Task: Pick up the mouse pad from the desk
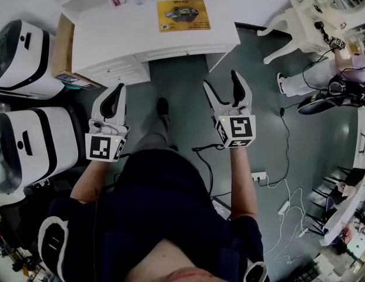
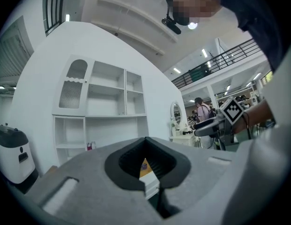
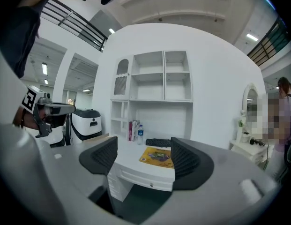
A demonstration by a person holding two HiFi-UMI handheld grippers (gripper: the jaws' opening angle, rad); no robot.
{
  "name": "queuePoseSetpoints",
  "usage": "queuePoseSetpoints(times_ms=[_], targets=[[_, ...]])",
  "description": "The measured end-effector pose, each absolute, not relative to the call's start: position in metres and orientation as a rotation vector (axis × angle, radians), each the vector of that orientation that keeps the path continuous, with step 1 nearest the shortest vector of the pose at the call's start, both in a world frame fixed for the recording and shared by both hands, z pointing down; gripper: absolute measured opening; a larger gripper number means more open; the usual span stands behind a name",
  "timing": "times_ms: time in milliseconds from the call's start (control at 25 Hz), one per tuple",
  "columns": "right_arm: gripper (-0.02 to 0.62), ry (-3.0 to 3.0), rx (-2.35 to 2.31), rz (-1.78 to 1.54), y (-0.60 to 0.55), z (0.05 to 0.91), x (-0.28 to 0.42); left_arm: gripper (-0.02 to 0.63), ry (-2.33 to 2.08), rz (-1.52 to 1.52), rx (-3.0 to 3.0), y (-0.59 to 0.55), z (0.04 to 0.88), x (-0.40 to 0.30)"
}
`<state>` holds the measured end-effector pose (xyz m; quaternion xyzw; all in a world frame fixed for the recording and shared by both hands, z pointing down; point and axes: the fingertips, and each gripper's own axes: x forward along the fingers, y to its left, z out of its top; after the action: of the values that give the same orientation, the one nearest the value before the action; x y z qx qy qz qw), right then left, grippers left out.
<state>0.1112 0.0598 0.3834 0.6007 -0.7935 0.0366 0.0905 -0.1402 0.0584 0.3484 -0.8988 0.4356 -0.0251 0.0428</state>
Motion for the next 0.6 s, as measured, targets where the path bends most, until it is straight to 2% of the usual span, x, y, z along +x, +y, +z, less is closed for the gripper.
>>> queuePoseSetpoints(times_ms=[600], targets=[[0.353,-2.309,1.784,0.562,-0.143,0.460,0.149,0.000,1.341,-0.082,-2.761,-0.129,0.349,-0.119]])
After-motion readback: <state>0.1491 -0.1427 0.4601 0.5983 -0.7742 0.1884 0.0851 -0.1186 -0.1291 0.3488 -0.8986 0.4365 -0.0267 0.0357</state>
